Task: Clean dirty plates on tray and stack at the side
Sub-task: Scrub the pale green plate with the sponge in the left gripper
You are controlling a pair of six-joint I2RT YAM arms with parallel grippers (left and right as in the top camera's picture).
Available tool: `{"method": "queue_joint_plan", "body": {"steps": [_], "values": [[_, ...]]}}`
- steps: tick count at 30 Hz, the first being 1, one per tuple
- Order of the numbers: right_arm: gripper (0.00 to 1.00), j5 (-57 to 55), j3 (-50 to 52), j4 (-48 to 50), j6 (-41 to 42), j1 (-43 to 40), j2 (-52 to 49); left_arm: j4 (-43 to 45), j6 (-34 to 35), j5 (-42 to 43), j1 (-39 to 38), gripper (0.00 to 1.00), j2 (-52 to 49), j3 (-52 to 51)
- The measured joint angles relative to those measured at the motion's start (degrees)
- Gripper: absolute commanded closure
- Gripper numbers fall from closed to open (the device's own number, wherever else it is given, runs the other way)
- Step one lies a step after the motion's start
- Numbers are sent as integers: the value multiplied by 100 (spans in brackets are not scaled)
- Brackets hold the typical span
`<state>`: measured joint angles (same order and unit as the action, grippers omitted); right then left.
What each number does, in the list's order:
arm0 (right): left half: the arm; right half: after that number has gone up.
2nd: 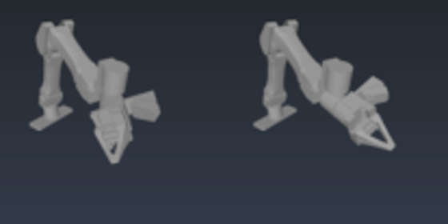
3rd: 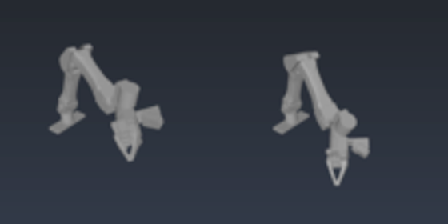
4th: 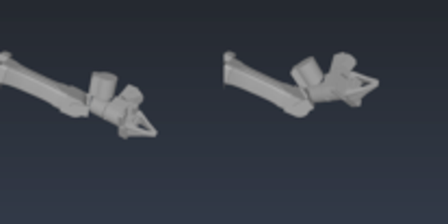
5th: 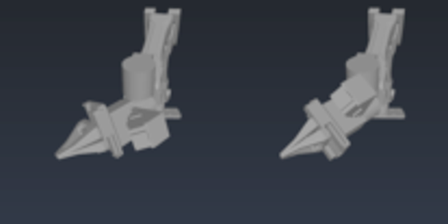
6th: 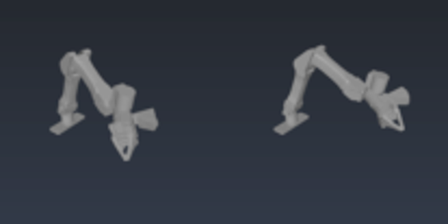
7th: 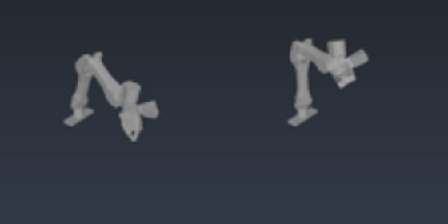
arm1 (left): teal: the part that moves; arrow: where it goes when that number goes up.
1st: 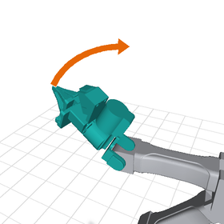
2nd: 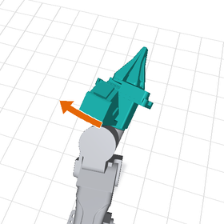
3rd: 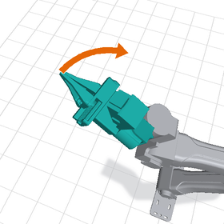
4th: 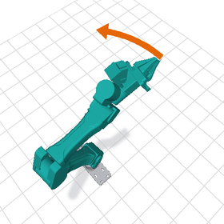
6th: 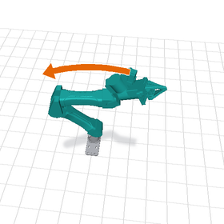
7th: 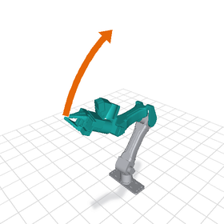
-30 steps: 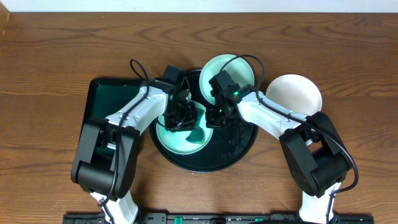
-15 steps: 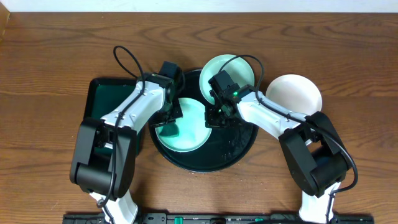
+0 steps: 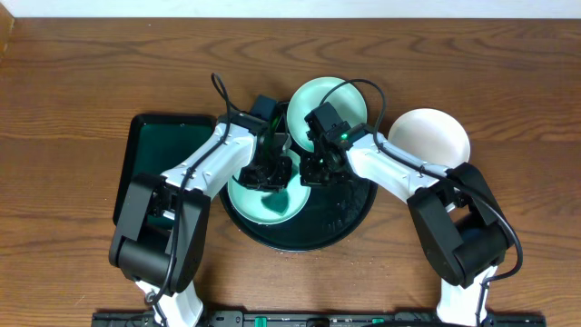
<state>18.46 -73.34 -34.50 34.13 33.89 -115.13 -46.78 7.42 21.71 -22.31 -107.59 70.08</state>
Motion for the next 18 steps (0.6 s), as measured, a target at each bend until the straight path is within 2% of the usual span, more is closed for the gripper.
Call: {"method": "queue_joint_plan", "body": {"steps": [4, 6, 12, 18], "values": [[99, 0, 0, 0, -2, 0, 0, 407, -31, 44, 0, 93, -2, -4], [99, 0, 0, -4, 0, 0, 0, 654, 92, -245, 0, 93, -2, -9], [99, 2, -2, 9, 4, 0, 0, 1071, 1204, -2225, -131, 93, 0, -9], [99, 2, -2, 9, 4, 0, 0, 1043, 1578, -3268, -133, 93, 0, -9]]}}
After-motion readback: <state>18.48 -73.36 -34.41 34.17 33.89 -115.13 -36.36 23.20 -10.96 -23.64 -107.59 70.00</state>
